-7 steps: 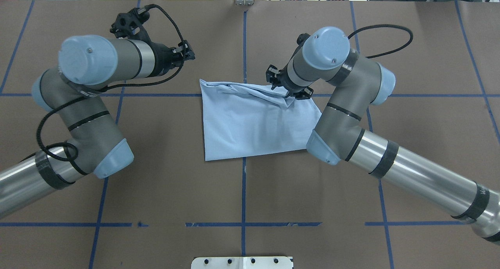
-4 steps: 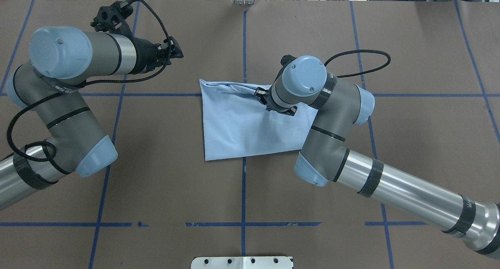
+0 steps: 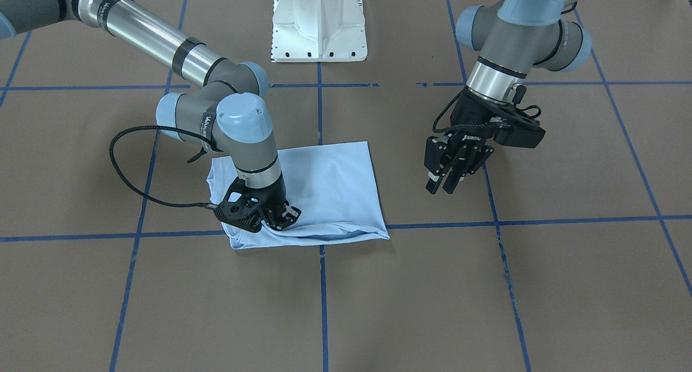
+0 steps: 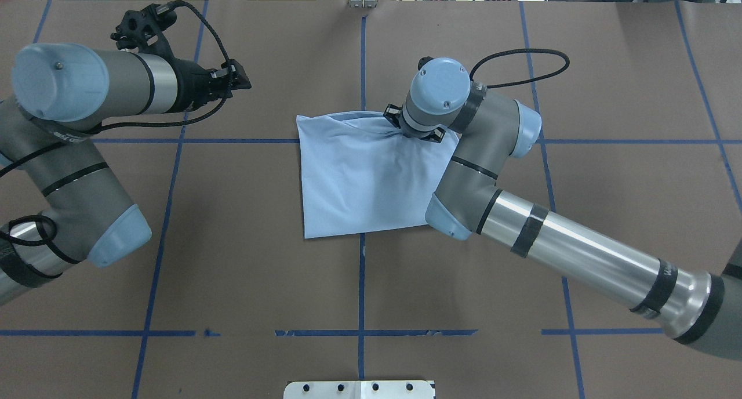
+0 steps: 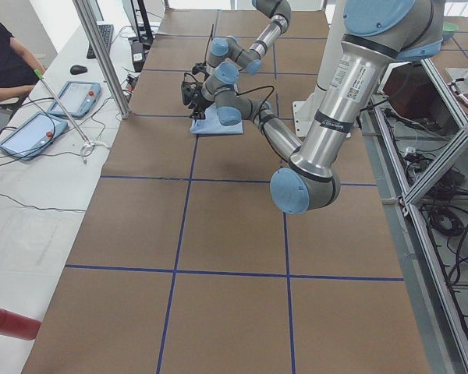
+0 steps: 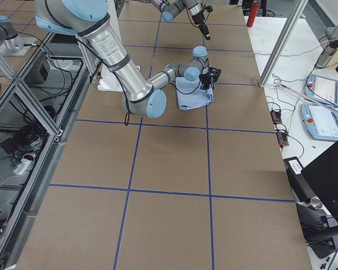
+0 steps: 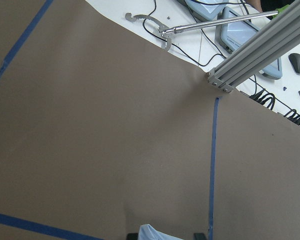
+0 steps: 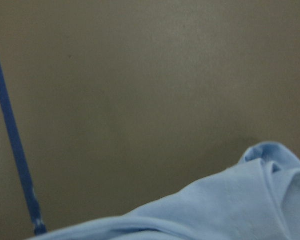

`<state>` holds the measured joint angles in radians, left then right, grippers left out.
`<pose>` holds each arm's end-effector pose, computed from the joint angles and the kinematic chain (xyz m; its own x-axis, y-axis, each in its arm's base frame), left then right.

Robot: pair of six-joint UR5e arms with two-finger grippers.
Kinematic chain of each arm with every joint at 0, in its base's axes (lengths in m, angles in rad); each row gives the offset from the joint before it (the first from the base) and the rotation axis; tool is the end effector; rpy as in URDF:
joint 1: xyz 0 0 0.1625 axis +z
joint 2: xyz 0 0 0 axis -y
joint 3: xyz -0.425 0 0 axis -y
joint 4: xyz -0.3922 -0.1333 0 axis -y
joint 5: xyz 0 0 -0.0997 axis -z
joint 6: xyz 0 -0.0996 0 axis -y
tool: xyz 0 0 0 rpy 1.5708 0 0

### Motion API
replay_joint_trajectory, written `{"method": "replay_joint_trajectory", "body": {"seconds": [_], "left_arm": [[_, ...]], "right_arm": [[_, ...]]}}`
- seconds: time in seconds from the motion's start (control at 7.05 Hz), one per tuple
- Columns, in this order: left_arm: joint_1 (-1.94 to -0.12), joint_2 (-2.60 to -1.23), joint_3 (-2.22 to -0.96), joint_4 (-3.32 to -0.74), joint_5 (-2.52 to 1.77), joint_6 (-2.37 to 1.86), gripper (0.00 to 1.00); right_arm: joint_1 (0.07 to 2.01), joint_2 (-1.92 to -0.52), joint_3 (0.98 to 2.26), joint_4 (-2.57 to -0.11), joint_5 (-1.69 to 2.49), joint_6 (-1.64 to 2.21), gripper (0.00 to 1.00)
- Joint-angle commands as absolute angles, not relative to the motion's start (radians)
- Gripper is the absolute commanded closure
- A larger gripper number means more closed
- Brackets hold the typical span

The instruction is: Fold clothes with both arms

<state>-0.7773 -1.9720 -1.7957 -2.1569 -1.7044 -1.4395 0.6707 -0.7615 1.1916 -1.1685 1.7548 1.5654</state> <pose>0.3515 -0.5142 0.2652 0.3274 -0.1401 -0.9345 0.5682 0.8193 0.0762 -0.5580 -0.5896 0.2844 0.5300 0.4137 0.7402 -0.5022 0.8565 -0.1192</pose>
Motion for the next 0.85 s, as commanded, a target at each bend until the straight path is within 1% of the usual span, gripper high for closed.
{"method": "replay_joint_trajectory", "body": {"seconds": [0.0, 0.14, 0.28, 0.57, 0.71], "left_arm": [[-0.836, -1.834, -1.873, -2.157, -1.739, -1.270, 0.53], [-0.886, -1.769, -1.906, -2.158, -1.803, -1.179, 0.53], [-0.953, -1.709, -1.919, -2.158, -1.851, -1.026, 0.53], [-1.143, -1.600, -1.884, -2.152, -2.047, -0.640, 0.53], [-1.243, -1.580, -1.834, -2.123, -2.157, -0.509, 0.53]], "right_arm": [[0.808, -0.741, 1.085, -1.134, 1.816, 1.432, 1.00], [0.860, -0.755, 1.097, -1.134, 1.913, 1.411, 1.00], [0.914, -0.844, 1.185, -1.138, 2.001, 1.354, 1.00], [1.117, -1.089, 1.442, -1.199, 2.209, 1.167, 1.00], [1.196, -1.239, 1.586, -1.283, 2.271, 0.997, 1.00]]}}
